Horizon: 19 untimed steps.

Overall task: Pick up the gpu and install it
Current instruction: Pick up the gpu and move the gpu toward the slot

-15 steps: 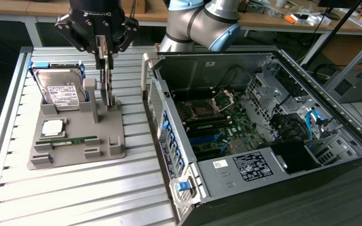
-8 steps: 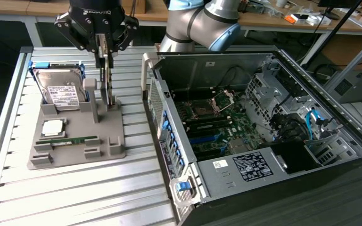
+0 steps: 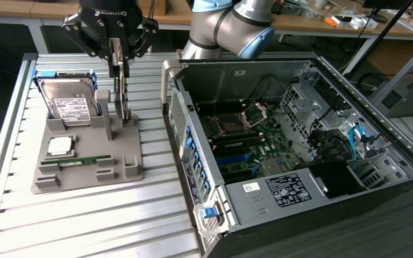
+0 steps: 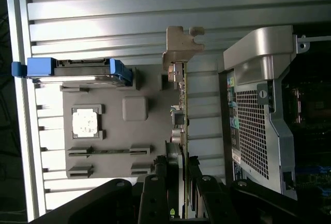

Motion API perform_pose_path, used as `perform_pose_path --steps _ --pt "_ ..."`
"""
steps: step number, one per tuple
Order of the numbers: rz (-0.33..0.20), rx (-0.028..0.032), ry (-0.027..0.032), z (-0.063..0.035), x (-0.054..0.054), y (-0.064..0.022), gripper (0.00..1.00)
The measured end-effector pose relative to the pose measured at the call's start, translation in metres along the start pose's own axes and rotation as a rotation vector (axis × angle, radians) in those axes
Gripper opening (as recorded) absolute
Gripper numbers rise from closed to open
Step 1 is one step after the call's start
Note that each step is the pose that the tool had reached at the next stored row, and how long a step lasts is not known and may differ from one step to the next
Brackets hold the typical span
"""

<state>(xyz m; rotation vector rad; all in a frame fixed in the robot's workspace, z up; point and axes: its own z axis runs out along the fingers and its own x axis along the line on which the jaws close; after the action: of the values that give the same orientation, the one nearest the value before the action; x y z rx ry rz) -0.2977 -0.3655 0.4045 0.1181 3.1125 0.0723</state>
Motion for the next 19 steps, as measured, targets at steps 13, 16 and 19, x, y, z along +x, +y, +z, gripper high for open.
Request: perform_pose_path --steps 13,16,19 --pt "0.000 -0.0001 -0.0001 -0.0055 -0.0002 -0.0006 0.27" --pt "0.000 -0.0001 -0.0001 -0.0065 -0.0002 -0.0007 0.27" --pt "0.000 -0.0001 0.0000 -0.0074 -0.0002 -0.0008 0.27"
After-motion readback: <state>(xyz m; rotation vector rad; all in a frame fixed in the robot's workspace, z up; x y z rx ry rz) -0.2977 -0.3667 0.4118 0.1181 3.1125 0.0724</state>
